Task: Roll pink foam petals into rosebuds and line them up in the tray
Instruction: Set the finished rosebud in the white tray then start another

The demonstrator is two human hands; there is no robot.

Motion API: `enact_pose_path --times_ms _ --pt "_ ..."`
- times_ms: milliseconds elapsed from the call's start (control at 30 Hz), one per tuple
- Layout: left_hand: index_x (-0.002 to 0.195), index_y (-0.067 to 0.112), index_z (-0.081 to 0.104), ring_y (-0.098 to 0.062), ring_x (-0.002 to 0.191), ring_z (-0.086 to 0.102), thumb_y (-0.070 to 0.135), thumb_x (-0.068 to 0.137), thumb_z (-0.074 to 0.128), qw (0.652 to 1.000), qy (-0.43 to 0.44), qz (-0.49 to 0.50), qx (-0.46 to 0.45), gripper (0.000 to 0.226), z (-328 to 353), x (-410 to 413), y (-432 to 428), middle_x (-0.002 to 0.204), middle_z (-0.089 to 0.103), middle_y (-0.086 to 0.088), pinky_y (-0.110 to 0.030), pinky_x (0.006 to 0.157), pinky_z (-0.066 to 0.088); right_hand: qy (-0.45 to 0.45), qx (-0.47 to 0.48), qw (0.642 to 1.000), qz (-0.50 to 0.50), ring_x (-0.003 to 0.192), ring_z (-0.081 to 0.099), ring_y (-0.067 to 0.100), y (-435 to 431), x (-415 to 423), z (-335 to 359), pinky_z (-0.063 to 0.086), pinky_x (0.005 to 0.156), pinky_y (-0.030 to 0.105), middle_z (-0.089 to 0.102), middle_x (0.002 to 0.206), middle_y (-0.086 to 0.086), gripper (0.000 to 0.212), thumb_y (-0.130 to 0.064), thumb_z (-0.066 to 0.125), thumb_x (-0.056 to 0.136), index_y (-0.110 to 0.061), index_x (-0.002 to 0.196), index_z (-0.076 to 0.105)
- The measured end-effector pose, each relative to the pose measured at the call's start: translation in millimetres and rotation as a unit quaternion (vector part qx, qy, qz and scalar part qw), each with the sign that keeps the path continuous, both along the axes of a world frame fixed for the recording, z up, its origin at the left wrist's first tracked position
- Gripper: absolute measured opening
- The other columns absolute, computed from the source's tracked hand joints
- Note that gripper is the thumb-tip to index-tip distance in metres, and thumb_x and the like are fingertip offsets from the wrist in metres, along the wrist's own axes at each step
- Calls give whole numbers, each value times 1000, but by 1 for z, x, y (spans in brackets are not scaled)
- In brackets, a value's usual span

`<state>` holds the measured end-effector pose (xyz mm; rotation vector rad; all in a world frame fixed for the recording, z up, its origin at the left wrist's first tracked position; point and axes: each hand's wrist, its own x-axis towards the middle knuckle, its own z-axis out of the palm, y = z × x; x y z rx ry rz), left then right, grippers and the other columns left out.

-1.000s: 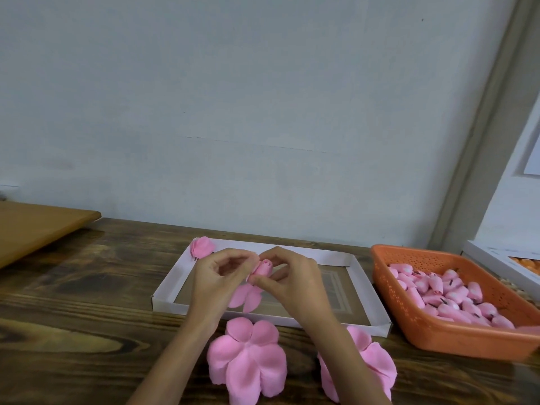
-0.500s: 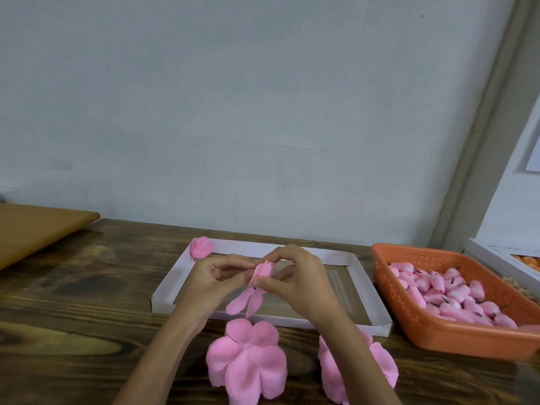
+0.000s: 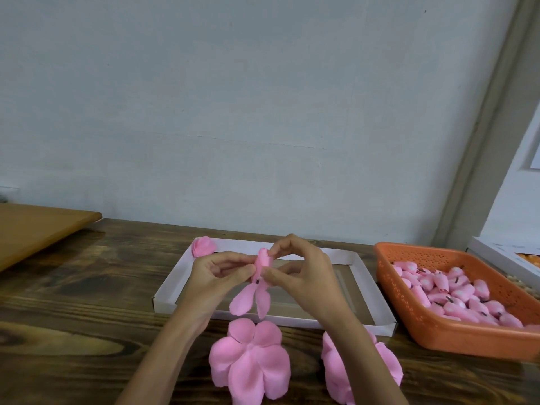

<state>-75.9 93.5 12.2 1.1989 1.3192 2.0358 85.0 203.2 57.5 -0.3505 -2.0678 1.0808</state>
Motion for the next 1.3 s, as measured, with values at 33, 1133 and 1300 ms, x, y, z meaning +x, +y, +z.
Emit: enact_pose_path --times_ms 33,1133,1300 --pt "98 25 83 -24 92 78 37 67 87 1000 -3 6 2 33 0 0 0 99 80 -9 -25 77 60 -1 -2 1000 7 67 76 21 0 0 0 61 69 33 71 97 -10 26 -3 83 82 -20 93 66" --pt "73 6 66 -18 75 61 23 95 71 978 -180 86 59 28 4 7 5 77 59 0 -28 67 53 -7 423 892 -161 110 55 24 -34 -36 -43 42 83 34 58 123 2 36 -18 85 69 -31 99 71" --pt "78 -2 63 -17 83 62 18 97 69 985 -139 65 80 28 2 3 7 84 61 -3 -31 71 51 77 394 903 -151 104 60 23 -31 -33 -38 45 80 38 66 116 0 13 -18 83 80 -29 84 77"
